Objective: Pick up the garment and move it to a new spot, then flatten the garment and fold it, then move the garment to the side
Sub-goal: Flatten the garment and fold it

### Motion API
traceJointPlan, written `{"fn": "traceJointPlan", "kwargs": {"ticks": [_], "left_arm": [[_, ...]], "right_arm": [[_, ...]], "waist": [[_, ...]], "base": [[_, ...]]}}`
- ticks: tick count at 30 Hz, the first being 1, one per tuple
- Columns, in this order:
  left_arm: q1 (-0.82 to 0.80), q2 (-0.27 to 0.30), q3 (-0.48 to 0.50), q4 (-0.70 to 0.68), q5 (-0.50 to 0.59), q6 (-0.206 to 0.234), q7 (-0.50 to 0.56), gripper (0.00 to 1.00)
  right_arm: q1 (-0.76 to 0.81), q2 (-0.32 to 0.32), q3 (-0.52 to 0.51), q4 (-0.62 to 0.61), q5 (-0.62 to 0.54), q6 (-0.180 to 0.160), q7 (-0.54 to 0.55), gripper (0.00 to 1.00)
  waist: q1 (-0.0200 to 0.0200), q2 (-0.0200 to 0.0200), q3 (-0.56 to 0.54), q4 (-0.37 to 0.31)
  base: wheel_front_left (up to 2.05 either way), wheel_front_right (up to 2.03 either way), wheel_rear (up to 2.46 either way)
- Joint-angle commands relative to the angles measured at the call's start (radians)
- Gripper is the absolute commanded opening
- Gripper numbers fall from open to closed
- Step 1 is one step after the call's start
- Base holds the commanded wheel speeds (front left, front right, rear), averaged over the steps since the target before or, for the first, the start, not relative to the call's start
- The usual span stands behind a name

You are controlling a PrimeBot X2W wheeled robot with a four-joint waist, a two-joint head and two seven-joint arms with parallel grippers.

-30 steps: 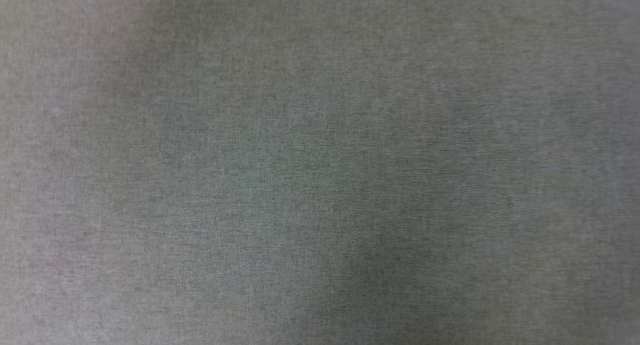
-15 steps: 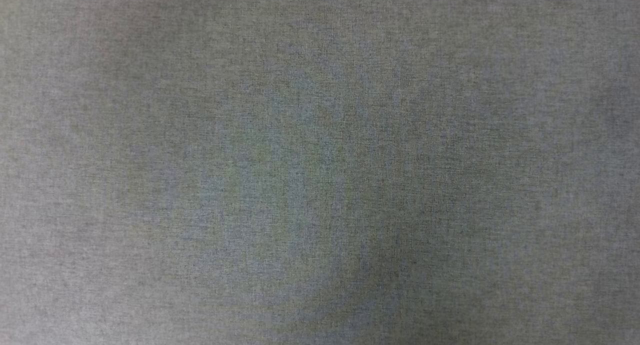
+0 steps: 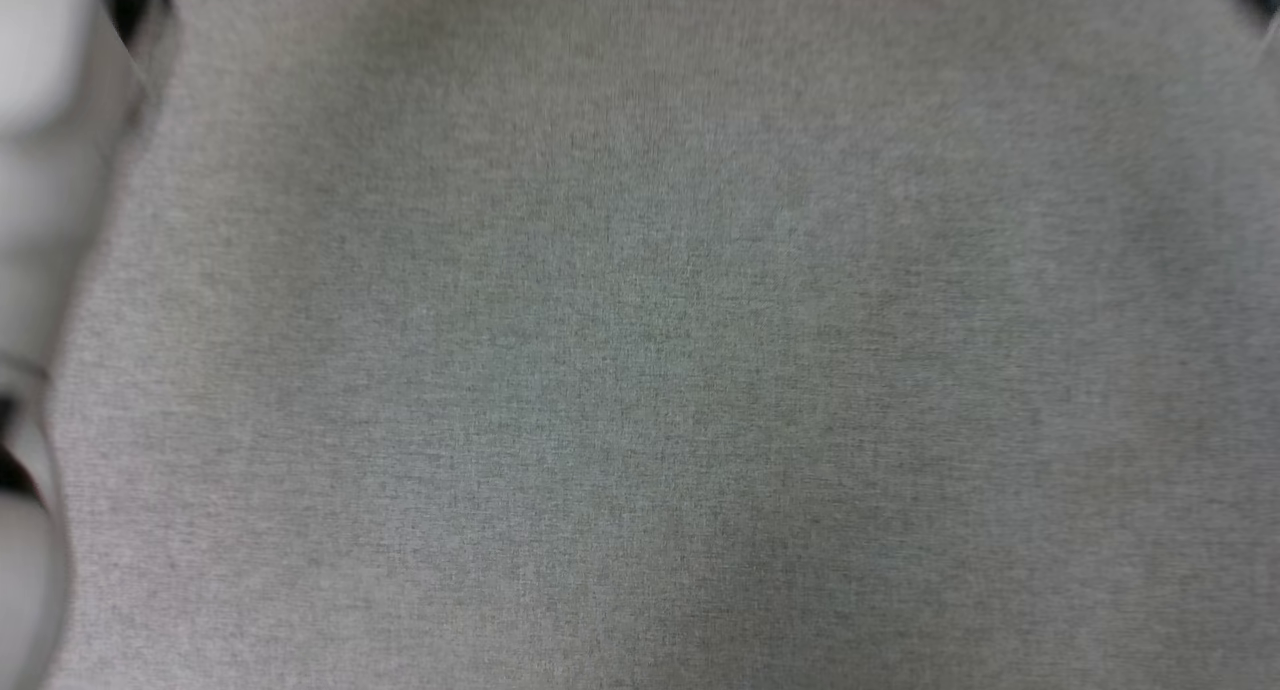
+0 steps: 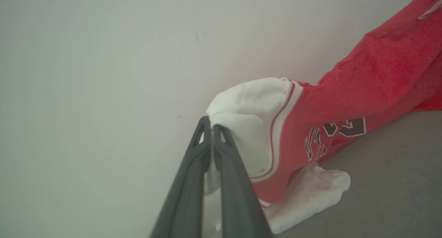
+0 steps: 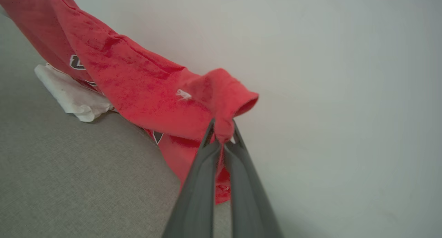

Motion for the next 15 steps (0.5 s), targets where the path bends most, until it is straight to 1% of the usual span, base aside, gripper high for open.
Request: {"fn": "traceJointPlan", "kwargs": {"ticks": [1, 3, 4, 6, 8, 9, 13, 14, 15], "left_arm": [[0.106, 0.008, 0.004, -0.032, -0.022, 0.013, -0.009, 0.00], [0.212, 0.021, 0.001, -0.076, -0.040, 0.024, -0.013, 0.00], [0.264, 0.030, 0.003, -0.100, -0.044, 0.039, -0.015, 0.00], [0.383, 0.041, -0.001, -0.148, -0.067, 0.054, -0.015, 0.00], [0.492, 0.065, -0.011, -0.203, -0.072, 0.078, -0.016, 0.00], [0.550, 0.075, -0.006, -0.229, -0.095, 0.089, -0.014, 0.00], [0.762, 0.126, -0.003, -0.353, -0.142, 0.148, 0.007, 0.00], [0.762, 0.126, -0.003, -0.353, -0.142, 0.148, 0.007, 0.00], [0.814, 0.143, -0.002, -0.389, -0.158, 0.164, 0.017, 0.00]], "right_arm": [[0.075, -0.021, 0.032, -0.032, 0.040, -0.001, -0.013, 0.00], [0.154, -0.042, 0.081, -0.076, 0.075, -0.001, -0.016, 0.00], [0.194, -0.055, 0.101, -0.099, 0.093, -0.001, -0.019, 0.00], [0.273, -0.087, 0.144, -0.151, 0.121, -0.001, -0.016, 0.00], [0.344, -0.120, 0.172, -0.203, 0.152, -0.001, -0.017, 0.00], [0.384, -0.136, 0.190, -0.231, 0.164, -0.001, -0.009, 0.00], [0.516, -0.212, 0.221, -0.327, 0.204, -0.001, 0.003, 0.00], [0.516, -0.212, 0.221, -0.327, 0.204, -0.001, 0.003, 0.00], [0.549, -0.231, 0.223, -0.349, 0.212, -0.001, 0.011, 0.00]], "waist": [[-0.0001, 0.0000, -0.056, -0.007], [-0.0001, 0.0000, -0.088, -0.010], [-0.0001, 0.0000, -0.105, -0.012], [-0.0001, 0.0000, -0.138, -0.015], [-0.0001, 0.0000, -0.171, -0.018], [-0.0001, 0.0000, -0.188, -0.021], [-0.0001, 0.0000, -0.251, -0.028], [-0.0001, 0.0000, -0.251, -0.028], [-0.0001, 0.0000, -0.265, -0.028]], "base": [[0.00, 0.00, 0.00], [0.00, 0.00, 0.00], [0.00, 0.00, 0.00], [0.00, 0.00, 0.00], [0.00, 0.00, 0.00], [0.00, 0.00, 0.00], [0.00, 0.00, 0.00], [0.00, 0.00, 0.00], [0.00, 0.00, 0.00]]}}
